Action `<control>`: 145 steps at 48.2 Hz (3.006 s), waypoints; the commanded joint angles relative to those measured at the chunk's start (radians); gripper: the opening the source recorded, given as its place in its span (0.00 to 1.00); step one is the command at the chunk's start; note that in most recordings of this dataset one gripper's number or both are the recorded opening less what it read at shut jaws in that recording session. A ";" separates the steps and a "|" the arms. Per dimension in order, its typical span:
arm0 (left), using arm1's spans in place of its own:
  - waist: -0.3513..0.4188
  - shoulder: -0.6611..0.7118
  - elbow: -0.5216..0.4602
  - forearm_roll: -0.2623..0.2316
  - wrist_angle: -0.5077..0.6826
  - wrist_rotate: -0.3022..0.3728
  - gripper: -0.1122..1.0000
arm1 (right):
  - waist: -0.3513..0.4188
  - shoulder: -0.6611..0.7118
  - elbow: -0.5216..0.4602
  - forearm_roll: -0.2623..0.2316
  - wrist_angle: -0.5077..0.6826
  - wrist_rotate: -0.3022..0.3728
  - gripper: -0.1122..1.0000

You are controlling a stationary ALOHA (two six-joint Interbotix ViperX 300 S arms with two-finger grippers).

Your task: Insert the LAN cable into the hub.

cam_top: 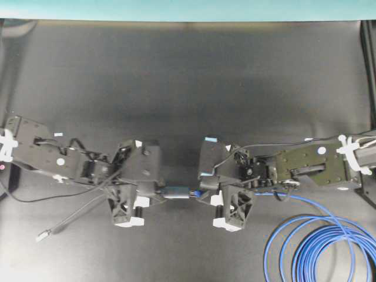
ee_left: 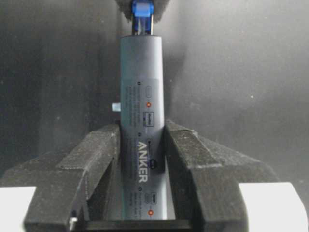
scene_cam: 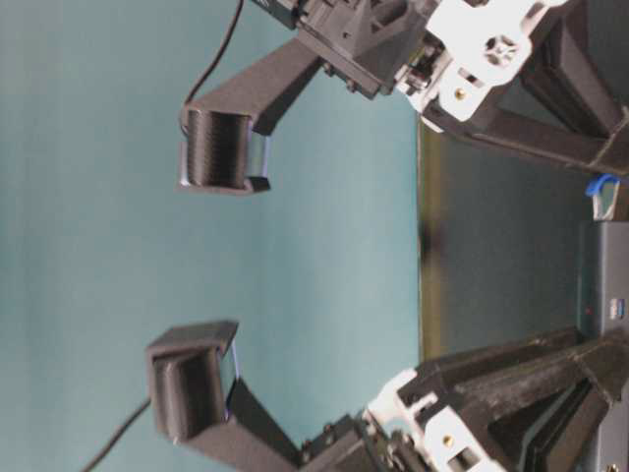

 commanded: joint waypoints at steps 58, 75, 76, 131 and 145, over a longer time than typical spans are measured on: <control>0.032 0.023 -0.037 0.003 -0.015 0.049 0.35 | -0.017 0.008 -0.049 -0.038 -0.020 -0.011 0.22; 0.058 0.018 -0.014 0.003 -0.018 0.046 0.35 | -0.014 0.034 -0.043 -0.040 -0.028 -0.008 0.22; 0.058 0.018 -0.012 0.003 -0.018 0.046 0.35 | -0.014 0.035 -0.043 -0.038 -0.031 -0.009 0.22; 0.089 -0.034 0.044 0.003 0.026 0.041 0.80 | -0.028 0.009 0.060 -0.038 -0.052 0.003 0.80; 0.083 -0.115 0.084 0.003 0.026 0.041 0.80 | -0.026 -0.046 0.114 -0.038 -0.055 0.003 0.79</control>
